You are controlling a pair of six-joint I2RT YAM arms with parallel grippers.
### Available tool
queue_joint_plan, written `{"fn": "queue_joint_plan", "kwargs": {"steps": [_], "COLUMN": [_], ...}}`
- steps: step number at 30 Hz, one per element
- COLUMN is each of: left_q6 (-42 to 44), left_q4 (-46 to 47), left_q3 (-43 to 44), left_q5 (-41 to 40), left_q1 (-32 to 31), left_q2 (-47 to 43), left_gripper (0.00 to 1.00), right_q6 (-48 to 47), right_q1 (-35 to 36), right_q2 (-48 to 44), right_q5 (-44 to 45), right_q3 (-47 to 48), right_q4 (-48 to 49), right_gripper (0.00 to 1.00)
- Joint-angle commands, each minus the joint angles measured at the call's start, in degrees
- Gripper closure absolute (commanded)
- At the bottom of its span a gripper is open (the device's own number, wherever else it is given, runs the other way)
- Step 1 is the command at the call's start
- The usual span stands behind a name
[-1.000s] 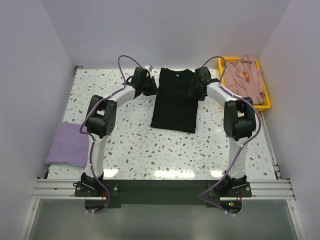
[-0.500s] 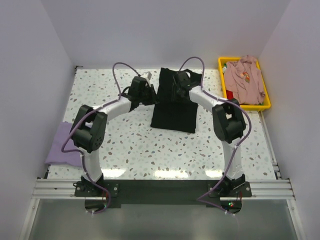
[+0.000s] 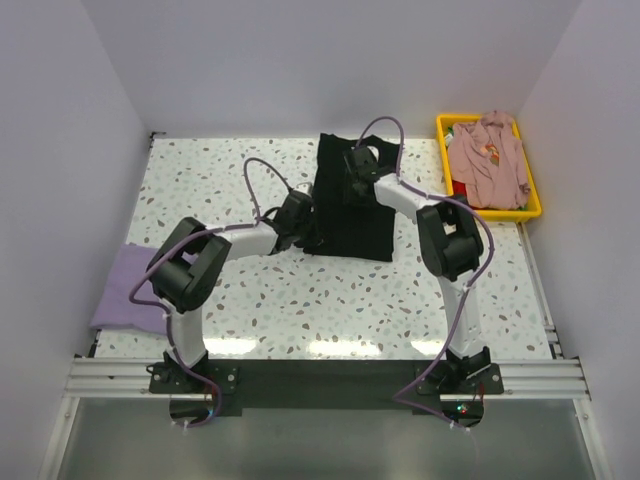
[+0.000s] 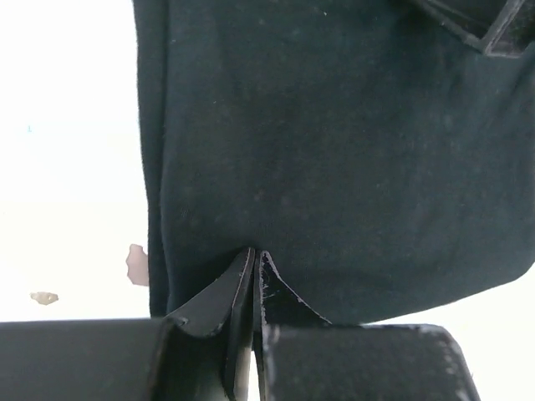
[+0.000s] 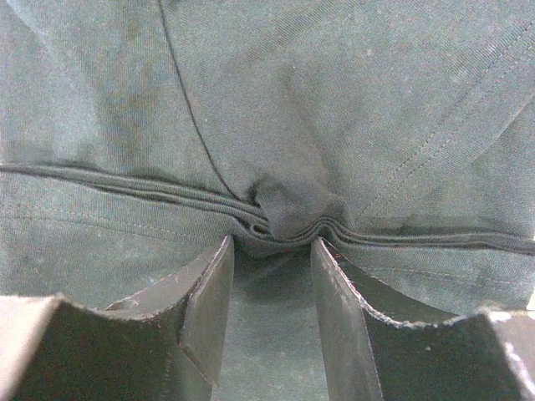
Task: Fold and stack the t-shirts
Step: Fold the tshirt
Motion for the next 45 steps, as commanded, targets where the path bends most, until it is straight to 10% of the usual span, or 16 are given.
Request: {"fn": "queue_joint_plan", "kwargs": {"steps": [1, 33, 45], "left_q6": [-3.66, -16.50, -11.15], "left_q4": [0.76, -0.64, -6.27], "left_q3": [-3.99, -41.18, -32.14], "left_q5": [-5.85, -7.35, -7.97], "left_q1": [-1.09, -11.55, -11.55], "left_q2": [-4.27, -40.92, -45.16], "left_gripper": [0.93, 0.95, 0.90], "right_q6": [-0.60, 6.96, 10.29], "right_q1": [0.26, 18.89, 18.98], "right_q2": [0.50, -21.56, -47.20], "right_q5": [-1.43, -4.33, -1.34], "right_q3": [-3.87, -39.04, -46.14], "right_q4": [-0.62, 9.76, 0.17], "right_gripper": [0.54, 0.52, 0.49]}}
